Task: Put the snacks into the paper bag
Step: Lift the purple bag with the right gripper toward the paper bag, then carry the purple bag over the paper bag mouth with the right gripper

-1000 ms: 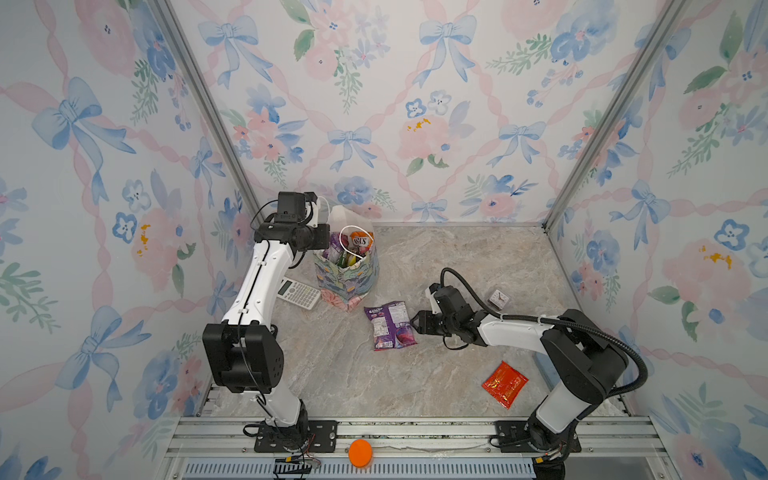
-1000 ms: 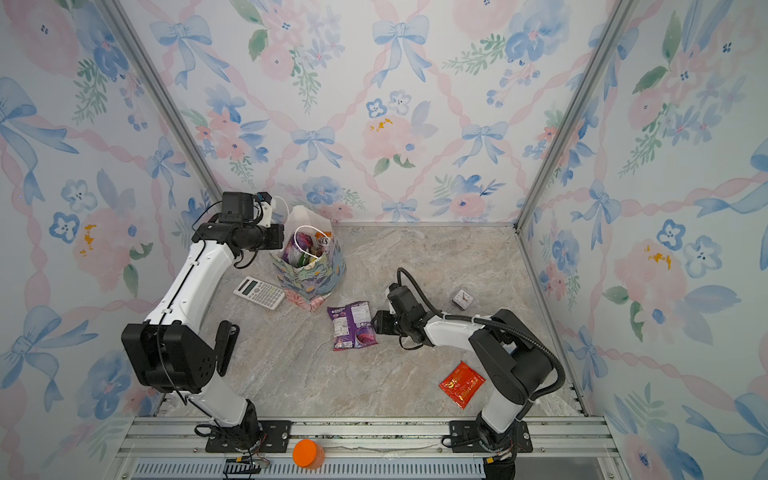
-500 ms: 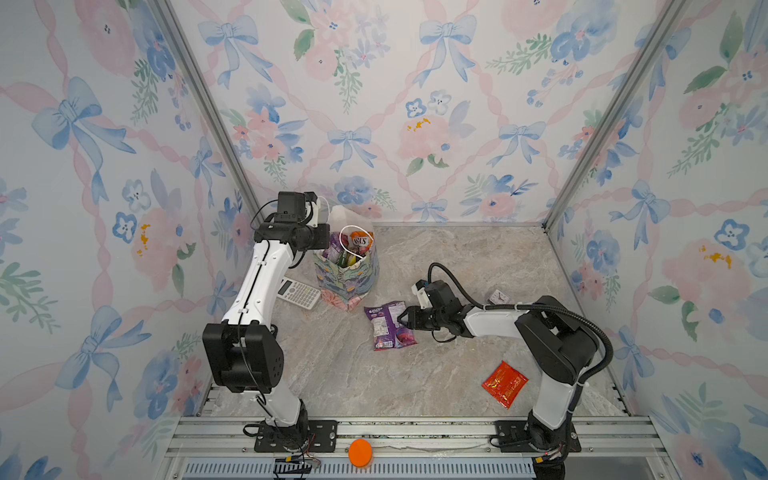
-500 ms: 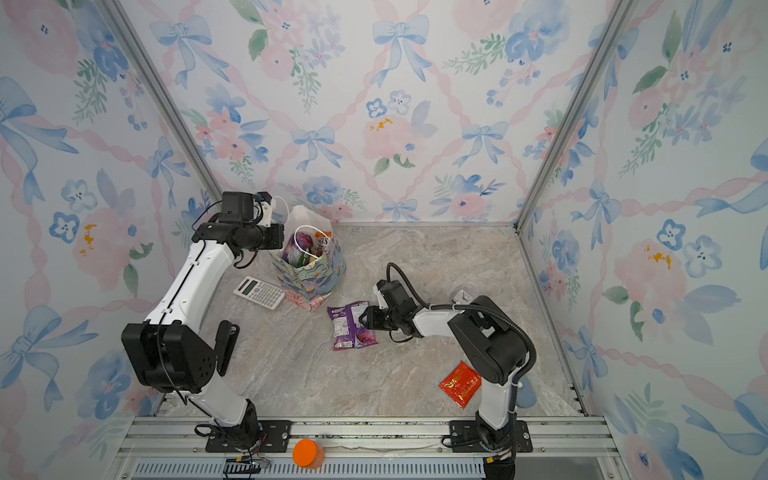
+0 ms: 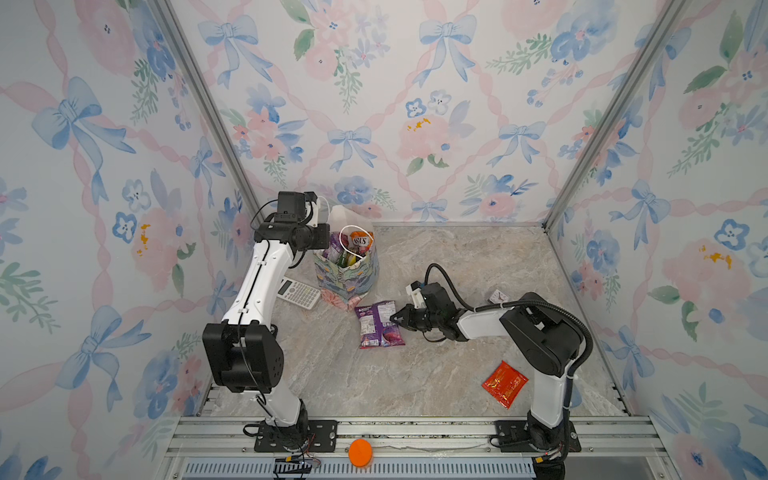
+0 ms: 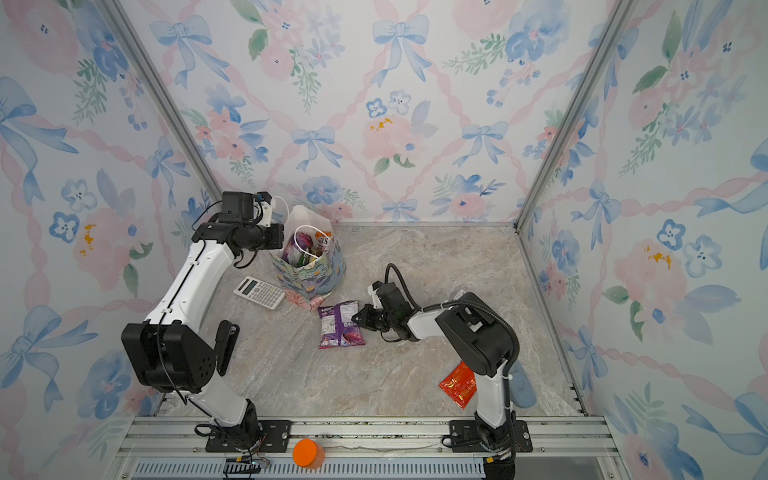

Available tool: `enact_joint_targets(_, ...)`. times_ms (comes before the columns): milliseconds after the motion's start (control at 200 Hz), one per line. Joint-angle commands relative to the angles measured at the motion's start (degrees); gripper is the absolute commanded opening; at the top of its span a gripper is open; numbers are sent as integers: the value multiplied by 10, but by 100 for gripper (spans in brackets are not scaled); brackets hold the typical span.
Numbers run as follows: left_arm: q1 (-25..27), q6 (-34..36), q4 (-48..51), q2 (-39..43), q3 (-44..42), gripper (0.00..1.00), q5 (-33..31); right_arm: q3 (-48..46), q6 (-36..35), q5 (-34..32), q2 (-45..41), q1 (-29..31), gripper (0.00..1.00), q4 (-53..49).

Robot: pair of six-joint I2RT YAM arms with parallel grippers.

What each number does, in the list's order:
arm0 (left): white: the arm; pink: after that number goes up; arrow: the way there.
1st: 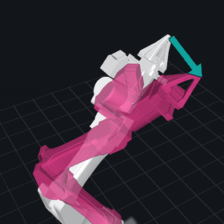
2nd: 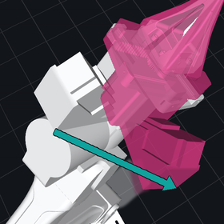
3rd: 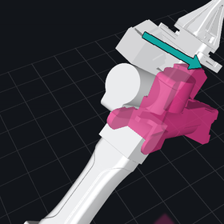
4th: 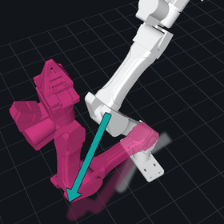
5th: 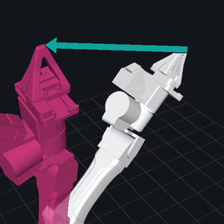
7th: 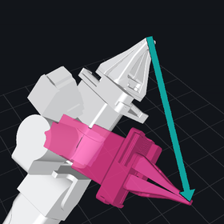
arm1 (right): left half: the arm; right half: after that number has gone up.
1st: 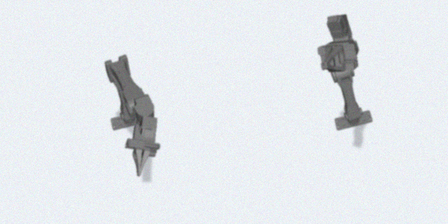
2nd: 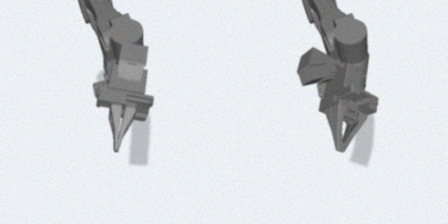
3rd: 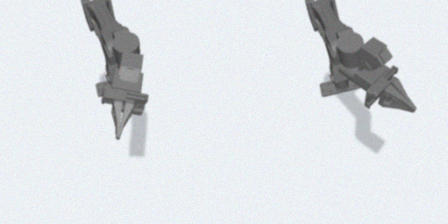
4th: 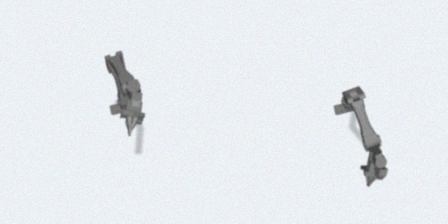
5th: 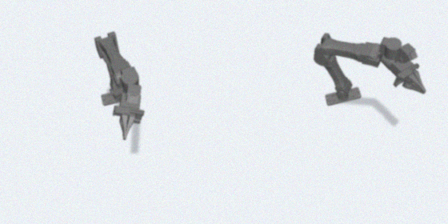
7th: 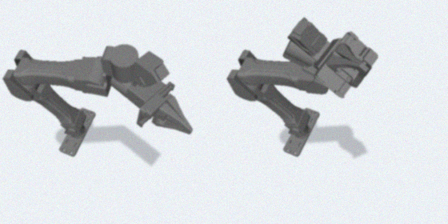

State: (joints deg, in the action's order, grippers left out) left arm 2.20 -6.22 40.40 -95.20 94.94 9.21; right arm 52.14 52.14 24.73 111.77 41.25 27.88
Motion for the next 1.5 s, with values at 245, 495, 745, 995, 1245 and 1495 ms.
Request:
enact_joint_targets(245, -1, -1, 11, -3, -11, 0, 0, -5, -9, -14, -79, -21, 0, -36)
enact_joint_targets(495, -1, -1, 11, -2, -10, 0, -1, 33, -63, -46, -162, -34, 0, -139)
enact_joint_targets(745, -1, -2, 11, 0, -10, 0, 1, 111, -130, -86, -226, -45, 0, -257)
enact_joint_targets(995, -1, -1, 11, 1, -10, 0, 2, 226, -210, -133, -237, -53, 0, -337)
enact_joint_targets(1245, -1, -1, 11, 0, -11, 0, 4, 369, -273, -174, -209, -58, 0, -382)
enact_joint_targets(1495, -1, 0, 11, 1, -10, 0, 7, 516, -308, -188, -133, -60, 0, -404)
